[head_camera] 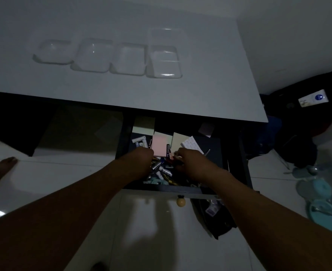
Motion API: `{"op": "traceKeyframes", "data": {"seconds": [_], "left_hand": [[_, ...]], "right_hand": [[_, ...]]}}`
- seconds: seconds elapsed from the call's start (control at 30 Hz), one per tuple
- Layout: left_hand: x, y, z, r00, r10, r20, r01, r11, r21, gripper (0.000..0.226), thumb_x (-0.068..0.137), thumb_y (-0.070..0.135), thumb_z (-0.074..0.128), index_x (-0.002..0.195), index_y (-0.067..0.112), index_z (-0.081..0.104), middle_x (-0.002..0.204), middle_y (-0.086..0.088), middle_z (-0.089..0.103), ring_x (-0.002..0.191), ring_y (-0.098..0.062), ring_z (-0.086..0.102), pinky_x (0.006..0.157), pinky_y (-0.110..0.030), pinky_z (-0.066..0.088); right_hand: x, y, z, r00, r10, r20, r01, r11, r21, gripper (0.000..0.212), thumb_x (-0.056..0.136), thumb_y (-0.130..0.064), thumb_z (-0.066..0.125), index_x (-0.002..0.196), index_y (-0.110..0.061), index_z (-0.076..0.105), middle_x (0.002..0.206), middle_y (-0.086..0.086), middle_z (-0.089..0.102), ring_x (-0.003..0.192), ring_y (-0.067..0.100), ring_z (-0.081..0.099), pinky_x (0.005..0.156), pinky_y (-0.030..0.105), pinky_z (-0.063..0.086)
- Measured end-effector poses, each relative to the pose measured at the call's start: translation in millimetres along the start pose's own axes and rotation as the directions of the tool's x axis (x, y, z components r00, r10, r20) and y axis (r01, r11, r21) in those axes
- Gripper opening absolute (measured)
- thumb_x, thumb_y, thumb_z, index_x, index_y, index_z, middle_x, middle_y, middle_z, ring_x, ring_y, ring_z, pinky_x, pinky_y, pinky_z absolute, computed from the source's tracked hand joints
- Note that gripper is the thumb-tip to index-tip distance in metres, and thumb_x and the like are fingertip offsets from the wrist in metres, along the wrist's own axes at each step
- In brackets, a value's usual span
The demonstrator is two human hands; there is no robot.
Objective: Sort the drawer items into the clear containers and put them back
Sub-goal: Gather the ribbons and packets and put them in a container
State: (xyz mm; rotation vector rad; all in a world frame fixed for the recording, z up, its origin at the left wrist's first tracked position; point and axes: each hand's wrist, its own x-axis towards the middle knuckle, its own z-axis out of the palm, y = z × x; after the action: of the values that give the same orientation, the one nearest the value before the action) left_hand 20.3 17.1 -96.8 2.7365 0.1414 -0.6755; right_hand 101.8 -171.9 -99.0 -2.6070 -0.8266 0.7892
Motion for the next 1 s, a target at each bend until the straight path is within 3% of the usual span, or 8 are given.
{"op": "traceKeyframes", "data": {"seconds": [0.1, 0.2, 0.3, 0.47, 0.6, 0.67, 0.8, 1.0], "left_hand": [[0.8, 2.7, -4.0, 0.999, -0.026, -0.018, 0.026, 0.999, -0.023, 0.03, 0.093, 0.007, 0.061, 0.121, 0.001, 0.056, 0.127, -0.017, 0.06, 0.119, -0.028, 0.056, 0.087, -0.025, 0.041], [-0.8, 6.0, -11.4, 0.999, -0.026, -0.046, 0.024, 0.999, -0.035, 0.03, 0.091, 0.008, 0.063, 0.119, 0.003, 0.057, 0.124, -0.016, 0.062, 0.115, -0.027, 0.057, 0.082, -0.024, 0.039], [-1.6, 6.5, -21.3, 0.996, -0.046, -0.075, 0.04, 0.996, -0.086, 0.032, 0.088, 0.01, 0.068, 0.119, 0.005, 0.06, 0.121, -0.013, 0.064, 0.111, -0.025, 0.059, 0.088, -0.028, 0.045], [0.7, -0.7, -35.8, 0.986, -0.117, -0.119, 0.087, 0.969, -0.233, 0.017, 0.087, 0.01, 0.07, 0.1, 0.014, 0.06, 0.084, 0.006, 0.056, 0.071, -0.006, 0.051, 0.058, -0.017, 0.037], [-0.4, -5.3, -39.5, 0.969, -0.131, -0.211, 0.065, 0.954, -0.293, 0.015, 0.091, 0.018, 0.065, 0.086, 0.016, 0.052, 0.082, 0.0, 0.054, 0.073, -0.014, 0.052, 0.053, -0.02, 0.033], [0.0, -5.2, -42.2, 0.958, -0.14, -0.251, 0.061, 0.952, -0.299, 0.007, 0.095, 0.018, 0.058, 0.092, 0.012, 0.057, 0.089, -0.006, 0.059, 0.076, -0.017, 0.054, 0.054, -0.024, 0.035], [1.6, -7.8, -46.6, 0.959, -0.167, -0.228, 0.083, 0.938, -0.336, 0.011, 0.098, 0.018, 0.056, 0.105, 0.01, 0.059, 0.096, -0.009, 0.062, 0.085, -0.021, 0.057, 0.062, -0.028, 0.038], [-2.2, -17.6, -62.1, 0.979, -0.128, -0.156, 0.061, 0.925, -0.375, 0.012, 0.091, 0.017, 0.066, 0.089, 0.019, 0.054, 0.086, -0.001, 0.059, 0.073, -0.011, 0.054, 0.056, -0.024, 0.036]], "right_hand": [[-7.7, 8.5, -18.1, 0.998, 0.049, -0.048, -0.047, 0.998, 0.031, 0.037, 0.094, -0.026, 0.065, 0.126, -0.011, 0.054, 0.126, 0.014, 0.063, 0.11, 0.032, 0.059, 0.075, 0.026, 0.036], [-9.4, 16.1, -24.6, 0.996, 0.077, -0.052, -0.076, 0.997, 0.033, 0.032, 0.092, -0.026, 0.065, 0.12, -0.016, 0.051, 0.122, 0.014, 0.064, 0.094, 0.024, 0.056, 0.074, 0.029, 0.041], [-7.6, 20.1, -22.9, 0.997, 0.067, -0.031, -0.065, 0.996, 0.066, 0.033, 0.092, -0.022, 0.066, 0.118, -0.019, 0.047, 0.124, 0.01, 0.064, 0.102, 0.027, 0.062, 0.08, 0.033, 0.05], [-6.5, 19.5, -15.6, 1.0, -0.001, -0.003, 0.001, 0.993, 0.12, 0.047, 0.093, -0.014, 0.064, 0.131, -0.027, 0.04, 0.133, 0.003, 0.06, 0.118, 0.019, 0.062, 0.094, 0.034, 0.053], [-0.4, 15.6, -13.3, 0.998, -0.021, -0.066, 0.027, 0.995, 0.096, 0.053, 0.091, -0.016, 0.066, 0.133, -0.021, 0.033, 0.123, 0.005, 0.06, 0.086, 0.016, 0.061, 0.063, 0.023, 0.043], [4.0, 13.1, -13.0, 0.998, -0.011, -0.057, 0.016, 0.997, 0.076, 0.059, 0.092, -0.023, 0.067, 0.14, -0.02, 0.033, 0.128, 0.005, 0.059, 0.097, 0.025, 0.063, 0.067, 0.024, 0.04], [11.8, 10.1, -5.2, 0.988, 0.009, -0.151, -0.014, 0.999, -0.037, 0.041, 0.094, -0.04, 0.062, 0.125, -0.019, 0.048, 0.122, 0.009, 0.057, 0.099, 0.027, 0.061, 0.081, 0.037, 0.053], [6.9, 14.7, -7.3, 0.993, -0.015, -0.115, 0.004, 0.996, -0.088, 0.026, 0.091, -0.025, 0.061, 0.116, -0.021, 0.058, 0.111, 0.011, 0.067, 0.101, 0.032, 0.066, 0.082, 0.039, 0.056]]}}
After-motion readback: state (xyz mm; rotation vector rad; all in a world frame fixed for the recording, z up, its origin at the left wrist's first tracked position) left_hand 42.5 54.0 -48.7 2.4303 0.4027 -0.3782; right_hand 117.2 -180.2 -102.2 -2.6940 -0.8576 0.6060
